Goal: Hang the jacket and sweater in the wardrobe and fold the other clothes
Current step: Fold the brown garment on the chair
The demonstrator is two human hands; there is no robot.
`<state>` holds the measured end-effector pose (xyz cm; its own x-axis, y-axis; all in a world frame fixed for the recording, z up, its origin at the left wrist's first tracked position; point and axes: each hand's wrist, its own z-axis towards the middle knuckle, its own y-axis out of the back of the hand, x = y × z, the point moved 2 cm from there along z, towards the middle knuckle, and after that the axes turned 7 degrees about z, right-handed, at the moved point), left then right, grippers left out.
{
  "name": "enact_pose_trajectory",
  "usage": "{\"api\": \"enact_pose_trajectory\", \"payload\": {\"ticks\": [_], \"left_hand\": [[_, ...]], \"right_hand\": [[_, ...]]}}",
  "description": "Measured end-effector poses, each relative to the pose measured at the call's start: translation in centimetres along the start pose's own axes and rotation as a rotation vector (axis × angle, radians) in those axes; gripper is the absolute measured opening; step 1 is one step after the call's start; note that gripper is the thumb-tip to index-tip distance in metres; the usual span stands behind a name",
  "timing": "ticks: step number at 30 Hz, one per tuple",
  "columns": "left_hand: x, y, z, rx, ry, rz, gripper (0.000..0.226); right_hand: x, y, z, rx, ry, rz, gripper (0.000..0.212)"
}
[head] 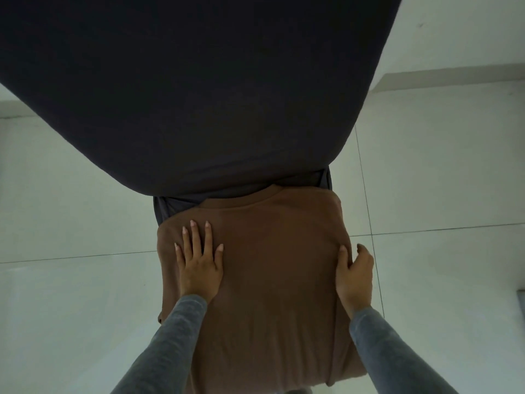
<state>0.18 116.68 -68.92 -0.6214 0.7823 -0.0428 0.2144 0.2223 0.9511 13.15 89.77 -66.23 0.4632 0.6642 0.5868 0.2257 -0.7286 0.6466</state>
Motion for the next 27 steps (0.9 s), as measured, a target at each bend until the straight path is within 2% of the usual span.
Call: {"api": "enact_pose_trajectory", "payload": {"ticks": [2, 7, 15, 18, 23, 27], "left_hand": [[-0.5, 0.0, -0.1, 0.002, 0.025, -0.009, 0.061], [-3.2, 0.5, -1.1, 0.030, 0.105, -0.085, 0.060], [-6.9, -0.3, -5.6, 0.163, -0.076, -0.022, 0.069], [-6.8, -0.3, -5.8, 0.182, -0.106, -0.001, 0.070], [-6.2, -0.3, -5.7, 0.202, -0.153, 0.015, 0.079], [-5.9, -0.3, -5.7, 0.195, -0.169, 0.038, 0.082]], "right_hand": [[-1.1, 0.5, -1.0, 0.037, -0.042, -0.009, 0.062], [-2.2, 0.9, -4.0, -0.002, -0.065, 0.055, 0.062], [-4.2, 1.8, -8.3, -0.162, -0.137, 0.081, 0.054], [-4.9, 1.6, -9.0, -0.219, -0.142, 0.017, 0.045], [-4.4, 2.9, -8.4, -0.251, -0.082, -0.021, 0.012], [-4.8, 4.3, -7.4, -0.302, -0.185, 0.157, 0.001]]}}
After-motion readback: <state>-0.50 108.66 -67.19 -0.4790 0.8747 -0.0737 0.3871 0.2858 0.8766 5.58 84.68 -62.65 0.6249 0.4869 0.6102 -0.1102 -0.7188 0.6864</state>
